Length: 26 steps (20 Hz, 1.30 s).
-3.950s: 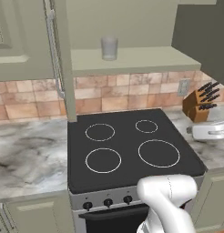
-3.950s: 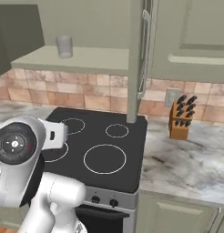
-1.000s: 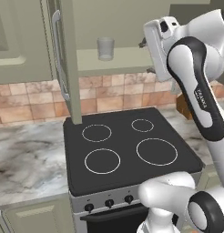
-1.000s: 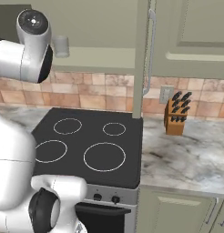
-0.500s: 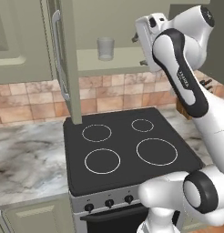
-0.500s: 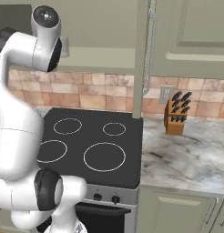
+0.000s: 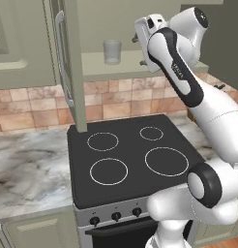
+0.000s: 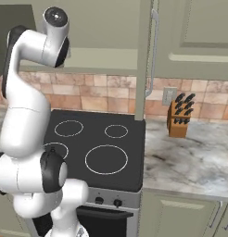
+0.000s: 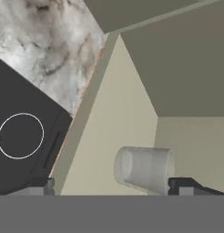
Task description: There is a bowl on the dining counter. Grab a lemon wedge from the fridge and place it in the bowl. Then get the liquor bottle and glass cup from the cabinet and place them next to the bowl.
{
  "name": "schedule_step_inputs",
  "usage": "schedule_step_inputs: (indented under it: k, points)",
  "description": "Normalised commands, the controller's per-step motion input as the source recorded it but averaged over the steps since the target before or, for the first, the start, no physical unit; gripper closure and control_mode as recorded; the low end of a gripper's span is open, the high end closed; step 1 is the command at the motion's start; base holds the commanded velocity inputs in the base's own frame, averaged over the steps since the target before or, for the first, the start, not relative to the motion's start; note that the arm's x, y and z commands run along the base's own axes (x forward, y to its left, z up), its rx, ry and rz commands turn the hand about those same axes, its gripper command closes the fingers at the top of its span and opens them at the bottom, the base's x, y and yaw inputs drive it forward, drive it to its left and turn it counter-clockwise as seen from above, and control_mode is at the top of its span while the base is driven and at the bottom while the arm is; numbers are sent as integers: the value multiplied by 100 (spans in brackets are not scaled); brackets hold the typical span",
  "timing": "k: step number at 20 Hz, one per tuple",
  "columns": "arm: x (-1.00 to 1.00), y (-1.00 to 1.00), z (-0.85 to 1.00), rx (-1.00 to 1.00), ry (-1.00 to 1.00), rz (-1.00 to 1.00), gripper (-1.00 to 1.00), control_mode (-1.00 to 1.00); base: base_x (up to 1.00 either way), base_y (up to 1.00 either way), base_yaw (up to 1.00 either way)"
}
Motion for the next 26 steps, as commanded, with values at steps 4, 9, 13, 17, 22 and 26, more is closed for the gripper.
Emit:
schedule_step_inputs:
  k: [4, 9, 13, 17, 22, 26]
  points:
    - [41, 22, 0, 0, 0, 0, -100, -100, 0, 0, 0]
    - [39, 18, -1, 0, 0, 0, -100, -100, 0, 0, 0]
    - [32, 7, 0, 0, 0, 0, -100, -100, 0, 0, 0]
    - [25, 7, 0, 0, 0, 0, -100, -100, 0, 0, 0]
    - [22, 9, -4, 0, 0, 0, -100, -100, 0, 0, 0]
    - [16, 9, -9, 0, 0, 0, -100, -100, 0, 0, 0]
